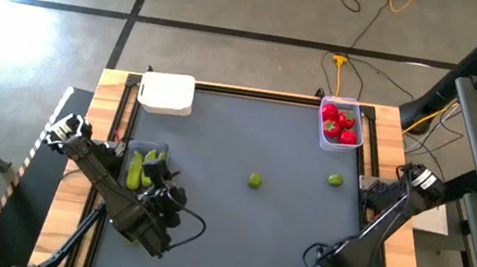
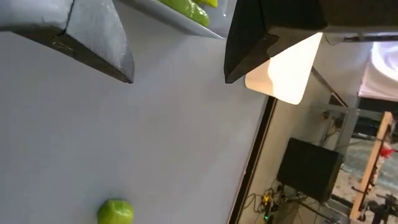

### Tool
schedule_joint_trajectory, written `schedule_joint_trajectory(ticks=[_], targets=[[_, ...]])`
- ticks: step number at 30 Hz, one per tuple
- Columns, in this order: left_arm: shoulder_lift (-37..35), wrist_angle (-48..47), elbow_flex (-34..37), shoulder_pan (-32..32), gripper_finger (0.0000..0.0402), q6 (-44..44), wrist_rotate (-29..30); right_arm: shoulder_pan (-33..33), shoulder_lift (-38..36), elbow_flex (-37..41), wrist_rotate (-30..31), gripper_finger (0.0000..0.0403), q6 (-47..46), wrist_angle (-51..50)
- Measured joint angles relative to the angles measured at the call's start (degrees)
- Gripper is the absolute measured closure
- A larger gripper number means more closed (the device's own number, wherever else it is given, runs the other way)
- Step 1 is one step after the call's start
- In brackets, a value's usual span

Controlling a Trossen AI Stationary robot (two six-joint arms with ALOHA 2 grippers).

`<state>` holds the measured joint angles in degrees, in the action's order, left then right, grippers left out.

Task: Sort produce into baskets
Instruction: Put the green cucumber into the black bin

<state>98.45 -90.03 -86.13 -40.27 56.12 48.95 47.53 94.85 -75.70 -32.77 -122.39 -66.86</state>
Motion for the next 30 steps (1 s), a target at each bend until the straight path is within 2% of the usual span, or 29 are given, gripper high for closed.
schedule_joint_trajectory(ticks=[5, 9, 12, 16, 19, 22, 27, 30], targets=[[0.0, 0.0, 0.0, 0.0, 0.0171, -3.2, 0.1, -3.2, 0.0, -6.2, 11.9, 0.0255, 0.6, -2.1], [-0.1, 0.0, 0.0, -0.2, 0.0171, -3.7, -0.2, -7.0, 0.2, -8.8, 25.5, 0.0256, 5.1, 1.6], [-1.2, 0.2, 0.0, -0.4, 0.0171, -7.6, -5.8, -11.0, 0.3, -8.2, 32.6, 0.0256, 9.3, 7.9], [-4.1, 0.1, 0.0, -1.5, 0.0171, -9.1, -12.7, -18.0, 1.0, -6.1, 37.6, 0.0253, 16.9, 15.6], [-7.1, 0.2, 0.1, -3.1, 0.0171, -7.2, -12.9, -23.7, 3.3, -5.3, 38.8, 0.0253, 23.6, 20.7], [-10.3, 0.5, 0.6, -4.8, 0.0171, -1.2, -12.3, -27.8, 6.9, -5.2, 38.3, 0.0254, 30.8, 30.9], [-14.1, 6.7, 3.4, -8.0, 0.0171, 11.1, -10.7, -31.1, 14.1, -5.2, 34.3, 0.025, 41.4, 51.4], [-15.0, 13.3, 6.2, -10.5, 0.0171, 13.7, -10.7, -31.9, 17.6, -5.4, 34.5, 0.025, 46.9, 60.3]])
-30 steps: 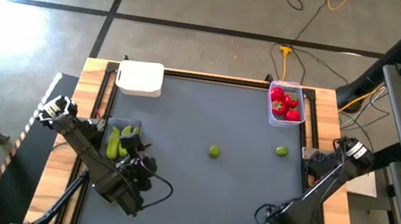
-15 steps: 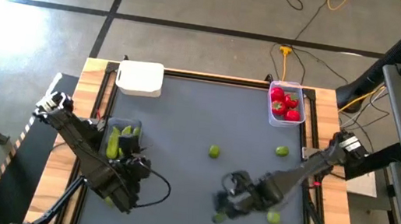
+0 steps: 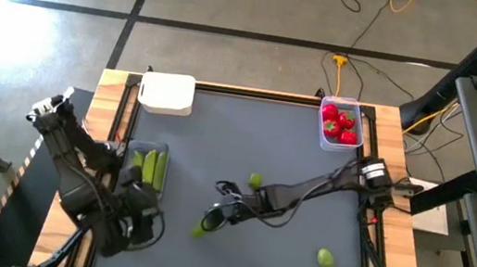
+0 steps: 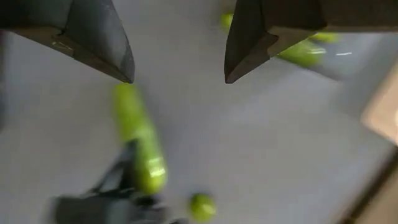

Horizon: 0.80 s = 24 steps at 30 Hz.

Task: Sort produce into baskets
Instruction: Put the green cucumber into the black bin

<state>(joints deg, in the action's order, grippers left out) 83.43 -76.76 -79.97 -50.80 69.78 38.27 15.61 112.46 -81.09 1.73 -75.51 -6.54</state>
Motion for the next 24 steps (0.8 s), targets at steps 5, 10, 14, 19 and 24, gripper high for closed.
schedule_joint_trajectory(ticks=[5, 10, 14, 19, 24], targets=[[0.8, 12.6, 7.1, -2.6, 0.0167, 2.7, 3.9, -0.1, 3.8, -2.4, 4.2, 0.0242, 1.6, 3.0], [3.3, 23.9, 15.5, -2.6, 0.0148, 6.7, 6.9, 0.0, 5.7, -4.0, 4.2, 0.0215, 3.5, 3.0], [3.8, 36.3, 21.6, -1.6, 0.0128, 5.0, 9.3, 0.0, 6.2, -4.1, 4.5, 0.0181, 4.4, 2.5], [3.7, 50.9, 27.9, 0.4, 0.0107, 0.1, 11.6, 0.7, 5.9, -4.0, 5.6, 0.0131, 4.6, 1.7], [3.7, 56.9, 33.4, 2.8, 0.0097, 0.0, 8.5, 2.8, 2.8, -4.5, 11.3, 0.0095, 8.3, -2.1]])
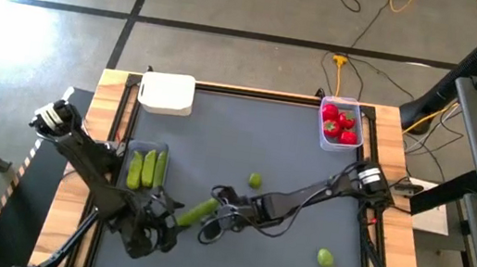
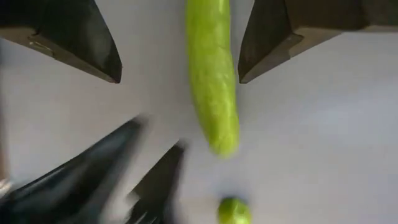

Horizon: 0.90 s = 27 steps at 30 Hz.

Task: Sort produce into baskets
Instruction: Put the green cucumber into the black bin

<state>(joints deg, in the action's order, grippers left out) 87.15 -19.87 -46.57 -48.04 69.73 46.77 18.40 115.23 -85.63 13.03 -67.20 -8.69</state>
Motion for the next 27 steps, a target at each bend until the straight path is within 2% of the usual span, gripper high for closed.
schedule_joint_trajectory(ticks=[5, 10, 15, 19, 24, 27], targets=[[0.0, 1.3, 3.6, 1.8, 0.0093, 0.0, -0.8, 2.5, -2.9, -2.0, 6.3, 0.0073, 0.4, -8.0], [0.0, 1.4, 5.3, 5.2, 0.0092, -3.9, -0.9, 5.5, -4.6, -3.4, 10.6, 0.0068, -0.3, -9.0], [0.0, 4.9, 7.1, 11.0, 0.0092, -9.7, -7.1, 7.3, -4.4, -5.1, 12.8, 0.0075, -1.3, -9.5], [0.9, 5.4, 8.1, 14.9, 0.0092, -11.0, -8.5, 8.3, -4.4, -5.2, 14.1, 0.0077, -2.4, -9.5], [2.6, 7.0, 6.1, 16.1, 0.0094, -18.3, -10.0, 9.3, -4.4, -5.2, 14.2, 0.0078, -3.5, -9.7], [3.8, 2.0, 2.4, 16.1, 0.0099, -19.7, -12.9, 9.5, -4.4, -5.1, 14.6, 0.0078, -3.9, -10.3]])
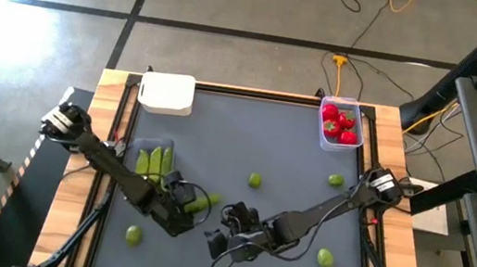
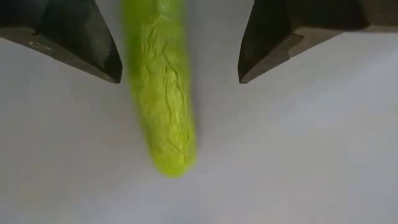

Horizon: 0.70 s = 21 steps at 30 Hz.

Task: Sort produce into baskets
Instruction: Put the green cucumber into the black bin

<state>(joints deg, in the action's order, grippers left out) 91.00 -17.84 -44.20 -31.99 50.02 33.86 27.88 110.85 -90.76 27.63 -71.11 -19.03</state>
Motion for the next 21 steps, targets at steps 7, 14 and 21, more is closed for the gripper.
schedule_joint_trajectory(ticks=[7, 14, 21], targets=[[3.5, -20.1, -14.1, 0.3, 0.0105, 1.8, -1.3, 0.0, 0.0, 0.0, 0.9, 0.0078, -0.2, -0.5], [12.0, -19.1, -20.3, 3.5, 0.0106, -10.1, -5.7, 0.0, 0.0, 0.0, 1.3, 0.0078, -0.1, -0.6], [22.2, -20.8, -24.2, 5.8, 0.0114, -17.3, -15.9, 1.0, 0.3, 0.3, 0.5, 0.0078, -2.1, -2.7]])
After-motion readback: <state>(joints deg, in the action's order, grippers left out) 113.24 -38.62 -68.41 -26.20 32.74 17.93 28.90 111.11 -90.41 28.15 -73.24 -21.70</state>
